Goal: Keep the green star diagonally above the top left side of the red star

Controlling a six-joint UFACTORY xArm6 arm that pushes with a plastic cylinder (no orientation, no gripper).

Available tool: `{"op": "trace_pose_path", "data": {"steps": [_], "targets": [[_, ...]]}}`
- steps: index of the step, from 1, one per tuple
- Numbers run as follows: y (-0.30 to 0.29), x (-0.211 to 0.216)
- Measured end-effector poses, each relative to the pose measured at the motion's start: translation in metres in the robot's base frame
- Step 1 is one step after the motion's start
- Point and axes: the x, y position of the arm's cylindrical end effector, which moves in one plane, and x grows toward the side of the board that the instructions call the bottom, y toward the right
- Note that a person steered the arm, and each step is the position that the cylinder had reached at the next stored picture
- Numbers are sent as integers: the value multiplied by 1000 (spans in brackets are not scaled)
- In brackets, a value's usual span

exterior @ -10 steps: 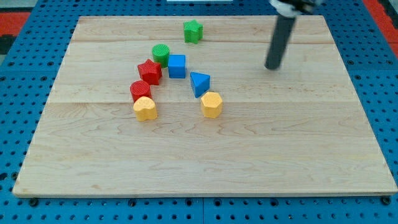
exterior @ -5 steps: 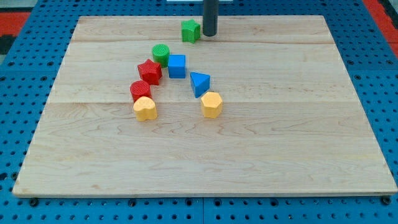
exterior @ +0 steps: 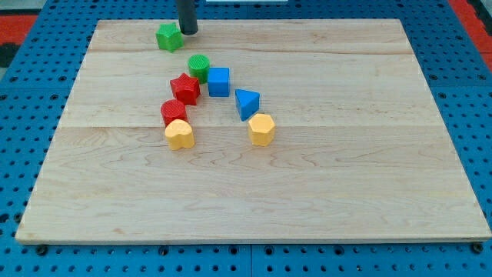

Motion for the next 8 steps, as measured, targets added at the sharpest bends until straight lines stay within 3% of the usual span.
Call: {"op": "trace_pose_path", "data": {"steps": [2,3,4,5,6,7,8], "targets": [[-69,49],[-69,78],[-74,25],[-133,41],[-116,107],[-147,51],[-101,32]]}}
